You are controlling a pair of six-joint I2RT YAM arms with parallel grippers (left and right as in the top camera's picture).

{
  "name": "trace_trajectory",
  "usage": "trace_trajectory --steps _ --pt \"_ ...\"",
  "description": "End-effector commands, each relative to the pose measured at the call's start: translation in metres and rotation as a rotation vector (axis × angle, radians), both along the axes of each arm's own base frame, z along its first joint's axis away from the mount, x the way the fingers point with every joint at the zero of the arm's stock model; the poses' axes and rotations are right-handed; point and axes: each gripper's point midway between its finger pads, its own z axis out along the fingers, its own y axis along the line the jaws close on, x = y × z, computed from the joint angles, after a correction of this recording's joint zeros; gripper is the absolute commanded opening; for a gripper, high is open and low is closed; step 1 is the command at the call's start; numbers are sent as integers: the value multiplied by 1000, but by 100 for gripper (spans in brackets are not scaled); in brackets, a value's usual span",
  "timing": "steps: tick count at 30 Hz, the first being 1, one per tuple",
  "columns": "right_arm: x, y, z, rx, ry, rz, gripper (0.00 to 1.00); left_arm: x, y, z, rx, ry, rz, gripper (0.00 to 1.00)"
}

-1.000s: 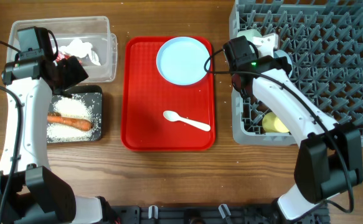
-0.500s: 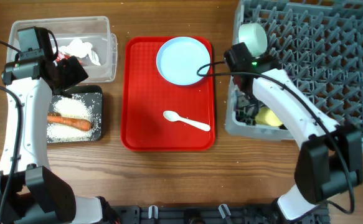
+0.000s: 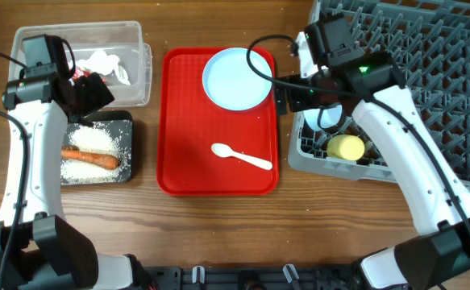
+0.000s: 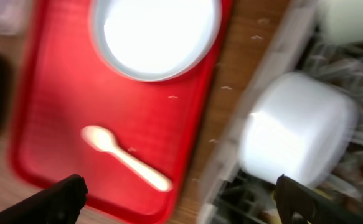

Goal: Sort waste into correct bins and load items into the dishwasher rack
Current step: 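Grasp the light-blue plate on the red tray with the right gripper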

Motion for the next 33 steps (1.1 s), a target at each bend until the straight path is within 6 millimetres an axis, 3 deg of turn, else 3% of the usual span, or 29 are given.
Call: trace_trajectory --steps 1,3,4,6,9,13,17,19,22,25,28,33 --pt "-20 37 -26 130 126 97 79 2 5 10 15 -26 16 100" --pt "-47 37 -71 67 247 94 56 2 5 10 15 -26 16 100" --pt "-57 32 -87 37 286 75 50 2 5 10 15 -26 16 100" --pt "-69 13 -112 -43 336 6 50 2 5 10 15 -26 16 100" --pt "-72 -12 -127 -164 337 -76 51 2 5 10 15 -26 16 100" --pt "-78 -47 -127 -339 334 -158 52 2 5 10 15 -26 16 100" --pt "-72 -31 -125 -265 322 -93 56 2 5 10 15 -26 16 100" --pt "-56 -5 -115 -139 277 -72 57 2 5 10 15 -26 15 100" --pt "-20 25 -102 49 174 -191 57 2 5 10 15 -26 16 100" --pt "42 50 -92 208 -16 -429 51 2 5 10 15 -26 16 100" --pt "66 58 -137 246 6 -564 43 2 5 10 15 -26 15 100" --pt "60 47 -184 161 75 -649 40 2 5 10 15 -26 16 100"
